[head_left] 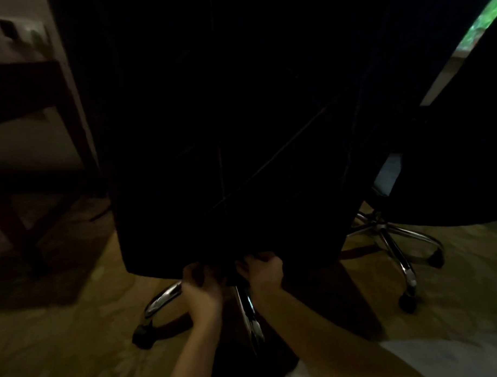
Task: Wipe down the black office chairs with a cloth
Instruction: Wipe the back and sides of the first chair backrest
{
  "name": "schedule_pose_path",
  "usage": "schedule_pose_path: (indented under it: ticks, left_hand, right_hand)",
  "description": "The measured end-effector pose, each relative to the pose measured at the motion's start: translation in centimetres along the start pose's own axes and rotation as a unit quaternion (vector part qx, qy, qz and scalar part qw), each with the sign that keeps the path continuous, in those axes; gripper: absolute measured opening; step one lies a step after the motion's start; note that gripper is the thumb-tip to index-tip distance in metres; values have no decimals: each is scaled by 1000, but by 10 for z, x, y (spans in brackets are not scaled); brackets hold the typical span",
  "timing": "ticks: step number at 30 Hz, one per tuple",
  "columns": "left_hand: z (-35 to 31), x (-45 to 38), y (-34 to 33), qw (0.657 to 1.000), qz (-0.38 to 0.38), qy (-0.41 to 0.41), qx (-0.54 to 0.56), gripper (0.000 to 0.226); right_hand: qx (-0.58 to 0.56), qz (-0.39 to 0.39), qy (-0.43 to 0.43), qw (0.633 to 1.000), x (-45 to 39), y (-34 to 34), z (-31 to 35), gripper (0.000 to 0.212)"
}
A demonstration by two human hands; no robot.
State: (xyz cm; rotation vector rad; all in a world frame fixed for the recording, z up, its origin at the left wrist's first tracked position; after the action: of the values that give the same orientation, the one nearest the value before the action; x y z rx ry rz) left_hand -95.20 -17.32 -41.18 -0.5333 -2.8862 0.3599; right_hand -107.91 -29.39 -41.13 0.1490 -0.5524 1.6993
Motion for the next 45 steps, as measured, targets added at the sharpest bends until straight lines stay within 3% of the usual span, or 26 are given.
schedule_pose_path:
  ticks: [5,10,16,20,25,29,34,38,45]
  left_hand:
    - [-8,8,-29,999,43,-13,-16,36]
    - [-70,8,-26,995,30,-96,20,23]
    - [-120,-7,-11,987,41,-149,-35,8]
    - [-100,-5,10,992,27,-108,-55,10]
    - [-76,-22,40,996,4,-55,-63,14]
    - [-104,-46,47,991,-1,-112,-72,11]
    - [-106,-47,51,991,-18,-126,-38,12]
    - [-96,-43,48,992,27,-114,-39,28]
    - [-142,-51,42,982,7,-179,-64,15]
  right_hand:
    - [107,-8,70,992,8,21,36,13]
    - [132,32,216,967,42,-9,94,8]
    - [197,59,262,943,55,-37,104,14]
    - [240,35,209,947,45,-41,55,12]
    - [210,-4,152,966,38,-62,3,18]
    - [151,-5,154,976,36,-92,18,5]
    - [146,-35,205,967,64,-95,25,13]
    - [157,-46,205,965,74,-95,21,19]
    - [164,-65,254,951,91,-110,66,13]
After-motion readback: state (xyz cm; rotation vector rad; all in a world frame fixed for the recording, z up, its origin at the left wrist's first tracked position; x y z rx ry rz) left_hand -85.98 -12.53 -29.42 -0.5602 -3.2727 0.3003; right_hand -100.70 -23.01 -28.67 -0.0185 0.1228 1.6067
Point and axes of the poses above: each hand's wrist, its own x-axis away from the middle knuckle, its own y-axis out of the back of the hand, z = x × y, the point moved 10 cm from there along -x, towards the middle knuckle, and after that the axes turned 2 degrees about x, right-handed, at the moved point
